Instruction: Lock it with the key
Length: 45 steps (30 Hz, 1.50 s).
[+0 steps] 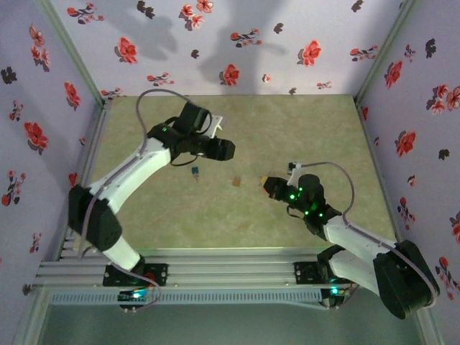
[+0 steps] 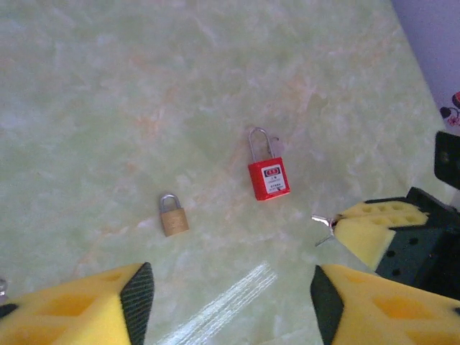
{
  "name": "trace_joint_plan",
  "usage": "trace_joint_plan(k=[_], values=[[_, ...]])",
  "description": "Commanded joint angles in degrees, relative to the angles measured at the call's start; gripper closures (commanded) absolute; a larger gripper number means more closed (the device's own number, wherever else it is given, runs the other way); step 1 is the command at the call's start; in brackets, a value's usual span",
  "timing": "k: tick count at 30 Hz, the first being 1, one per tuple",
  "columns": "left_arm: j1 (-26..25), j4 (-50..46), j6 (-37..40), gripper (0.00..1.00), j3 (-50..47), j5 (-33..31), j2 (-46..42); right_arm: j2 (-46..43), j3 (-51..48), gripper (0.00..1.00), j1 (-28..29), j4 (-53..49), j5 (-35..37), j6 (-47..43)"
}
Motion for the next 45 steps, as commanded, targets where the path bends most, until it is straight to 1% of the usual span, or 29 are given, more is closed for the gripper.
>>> trace_joint_plan(k=[1,2,5,6,8,10,13,17,20,25,27,29,32,34,40,43,45], values=[[1.53,10.74,0.0,0.31,-7.57,-2.87,-6.73,-0.74,2.71,1.0,1.92,-1.3,2.82,-3.77],[1.92,12.33,0.02,0.27,-9.87,-3.76,-8.6,-1.03,2.76,1.0,2.6,-2.14,4.04,-4.36],[2.68,14.93,0.38,0.25,-14.25,-6.62,-12.5,-1.22,4.07,1.0,4.41,-5.13,6.9,-5.94],[2.83,15.24,0.52,0.21,-15.1,-7.96,-13.64,-1.04,4.72,1.0,5.14,-6.18,7.8,-6.34],[2.92,16.8,1.08,0.17,-17.1,-10.4,-15.98,-0.59,5.56,1.0,6.29,-7.05,8.88,-6.89],[2.93,19.52,1.13,0.01,-19.84,-13.08,-18.69,0.09,6.69,1.0,6.95,-8.07,9.72,-7.01],[2.96,24.6,1.01,0.0,-25.14,-17.79,-23.19,1.19,8.45,1.0,7.61,-10.05,10.77,-7.28],[2.98,29.05,1.2,0.0,-30.49,-26.79,-27.14,2.01,10.46,1.0,8.0,-13.79,12.75,-7.85],[3.01,29.28,4.08,0.0,-31.15,-29.62,-27.95,2.53,12.06,1.0,8.33,-16.7,14.05,-8.28],[3.19,30.94,5.76,0.0,-32.41,-34.83,-29.07,4.89,14.34,1.0,9.25,-18.86,15.1,-8.67],[3.19,31.8,6.74,0.0,-33.33,-39.36,-29.64,6.66,15.78,1.0,9.82,-20.24,15.6,-8.77],[3.21,33.17,7.09,0.0,-34.54,-41.89,-30.42,8.4,16.88,1.0,10.35,-21.25,16.24,-9.04],[3.14,35.4,9.14,0.0,-35.82,-43.75,-31.7,10.89,17.75,1.0,10.8,-21.68,17.11,-9.17],[3.2,36.36,8.95,0.0,-36.48,-45.15,-32.4,12.25,17.83,1.0,10.89,-21.27,17.36,-9.06],[3.18,36.62,9.04,0.0,-36.68,-45.48,-33.05,16.57,19.31,1.0,11.15,-20.48,17.61,-9.11],[3.22,36.99,8.86,0.0,-37.07,-45.5,-33.2,19.33,20.03,1.0,11.13,-19.37,18.58,-8.56],[3.17,36.71,8.46,0.0,-37.02,-45.29,-33.33,21.82,21.42,1.0,11.14,-18.96,17.98,-8.35]])
